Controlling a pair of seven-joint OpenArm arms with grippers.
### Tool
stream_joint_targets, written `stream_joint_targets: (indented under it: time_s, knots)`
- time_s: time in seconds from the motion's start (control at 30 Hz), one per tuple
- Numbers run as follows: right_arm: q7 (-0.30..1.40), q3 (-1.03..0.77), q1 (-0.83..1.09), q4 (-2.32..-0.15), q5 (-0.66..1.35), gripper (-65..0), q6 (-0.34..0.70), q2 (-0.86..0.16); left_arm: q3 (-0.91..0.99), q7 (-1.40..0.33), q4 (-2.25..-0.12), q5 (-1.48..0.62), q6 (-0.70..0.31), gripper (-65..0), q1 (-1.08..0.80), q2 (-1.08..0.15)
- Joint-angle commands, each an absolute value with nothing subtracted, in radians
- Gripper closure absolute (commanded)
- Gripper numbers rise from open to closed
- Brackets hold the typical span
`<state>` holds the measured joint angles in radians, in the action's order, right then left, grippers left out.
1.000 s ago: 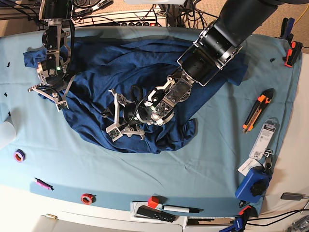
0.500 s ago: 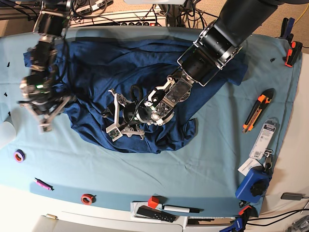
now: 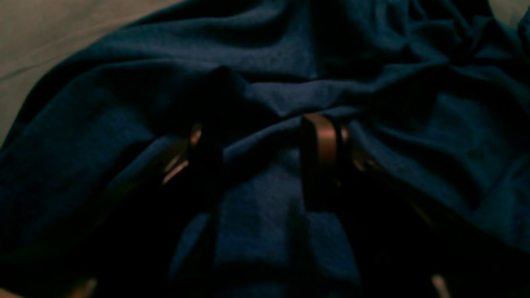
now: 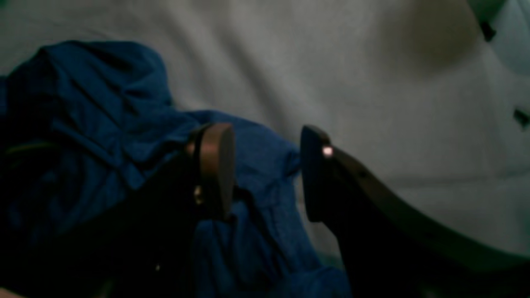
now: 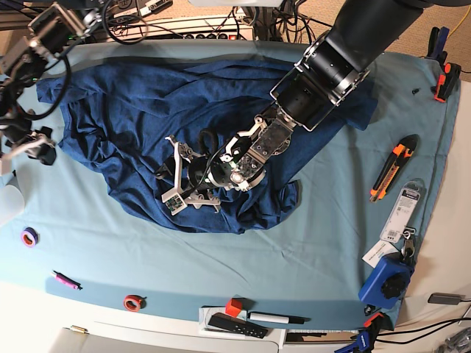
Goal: Layout the t-shirt on the table in an organized manner, then fold the t-shirt properly
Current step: 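Drag the right gripper along the shirt edge to spread the fabric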
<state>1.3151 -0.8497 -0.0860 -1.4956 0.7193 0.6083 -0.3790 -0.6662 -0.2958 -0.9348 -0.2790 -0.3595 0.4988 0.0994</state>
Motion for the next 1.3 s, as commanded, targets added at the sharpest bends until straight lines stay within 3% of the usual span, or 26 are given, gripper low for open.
stream_joint_targets:
  time_s: [0.0,0.27,0.57,0.63,0.73,0.77,1.0,1.27]
  knots:
    - [1.287,-0.852,-0.101,-1.462,0.747,-26.2,0.622,-0.424,-0.662,-0.270,-0.952,-0.289,-0.363,-29.3,0.529,0.113]
    - [1.254,-0.849,-0.174,-1.038,0.857,-26.2,0.698,-0.516,-0.662,-0.270,-0.952,-0.289,-0.363,-29.3,0.529,0.113]
    - [1.320,-0.773,-0.186,-0.968,0.972,-26.1,0.698,-0.507,-0.662,-0.270,-0.952,-0.289,-0.363,-29.3,0.529,0.113]
    - [1.320,-0.743,-0.186,-0.968,0.971,-21.8,0.698,-0.508,-0.662,-0.270,-0.952,-0.289,-0.363,-29.3,0.529,0.113]
    - [1.317,-0.712,-0.186,-0.968,0.971,-2.7,0.698,-0.508,-0.662,-0.270,-0.952,-0.289,-0.363,-29.3,0.529,0.113]
    - [1.312,-0.713,-0.186,-0.968,0.971,0.0,0.698,-0.509,-0.662,-0.270,-0.952,-0.289,-0.363,-29.3,0.529,0.113]
    - [1.157,-0.844,-0.186,-0.968,0.862,0.0,0.698,-0.518,-0.662,-0.270,-0.952,-0.289,-0.363,-29.3,0.529,0.113]
    - [1.155,-1.068,-0.185,-0.968,0.863,0.0,0.698,-0.518,-0.662,-0.270,-0.952,-0.289,-0.363,-29.3,0.529,0.113]
